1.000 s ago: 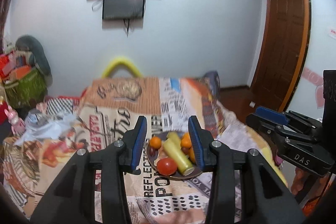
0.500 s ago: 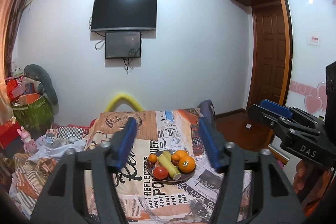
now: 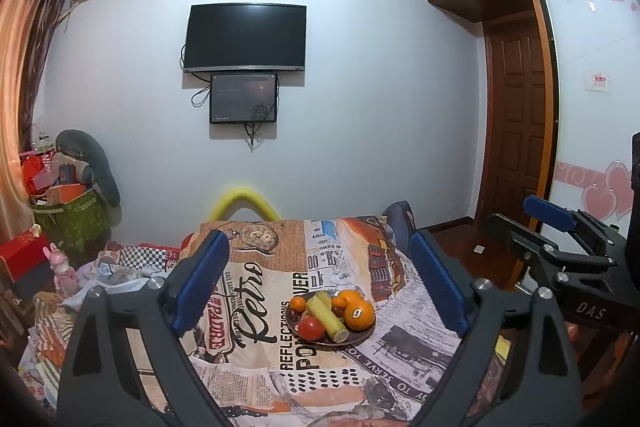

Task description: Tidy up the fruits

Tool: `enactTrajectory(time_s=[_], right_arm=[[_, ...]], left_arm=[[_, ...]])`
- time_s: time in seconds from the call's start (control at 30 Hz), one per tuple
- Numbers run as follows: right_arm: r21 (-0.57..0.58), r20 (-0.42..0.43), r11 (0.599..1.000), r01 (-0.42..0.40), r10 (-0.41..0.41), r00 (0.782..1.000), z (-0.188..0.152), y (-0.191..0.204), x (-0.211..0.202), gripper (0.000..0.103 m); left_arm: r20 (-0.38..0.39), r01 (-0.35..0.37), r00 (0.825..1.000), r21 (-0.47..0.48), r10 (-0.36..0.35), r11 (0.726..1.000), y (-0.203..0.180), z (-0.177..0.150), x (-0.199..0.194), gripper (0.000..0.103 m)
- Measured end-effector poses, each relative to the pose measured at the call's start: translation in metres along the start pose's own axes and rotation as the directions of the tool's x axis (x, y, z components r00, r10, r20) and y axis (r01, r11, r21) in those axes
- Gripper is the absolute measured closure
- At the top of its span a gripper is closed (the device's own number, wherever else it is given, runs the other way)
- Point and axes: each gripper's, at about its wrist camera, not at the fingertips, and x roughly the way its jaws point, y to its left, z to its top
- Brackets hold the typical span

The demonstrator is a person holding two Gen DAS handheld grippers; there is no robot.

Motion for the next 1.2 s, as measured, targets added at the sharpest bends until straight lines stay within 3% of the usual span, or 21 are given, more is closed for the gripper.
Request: enactTrajectory(time_s=[0.1,0.3,1.2], right_arm=[[-0.004,0.013,1.0,0.021,-0.021,1.0,-0.003,0.0,-0.007,0.004],[-0.011,0.011,0.999,0.034,-0.034,0.999,-0.003,0.0,-0.008,0.001],[0.0,0.007,0.999,0.05,-0.05,0.999,-0.003,-0.004,-0.014,0.0]], left_arm=[[0.0,-0.001,1.0,-0.004,0.001,1.0,-0.001,0.0,-0.002,0.006],[-0.007,-0.001,1.0,-0.004,0.001,1.0,-0.002,-0.004,-0.002,0.004],[-0.013,-0.009,1.0,-0.007,0.009,1.0,-0.001,-0.004,0.002,0.0]])
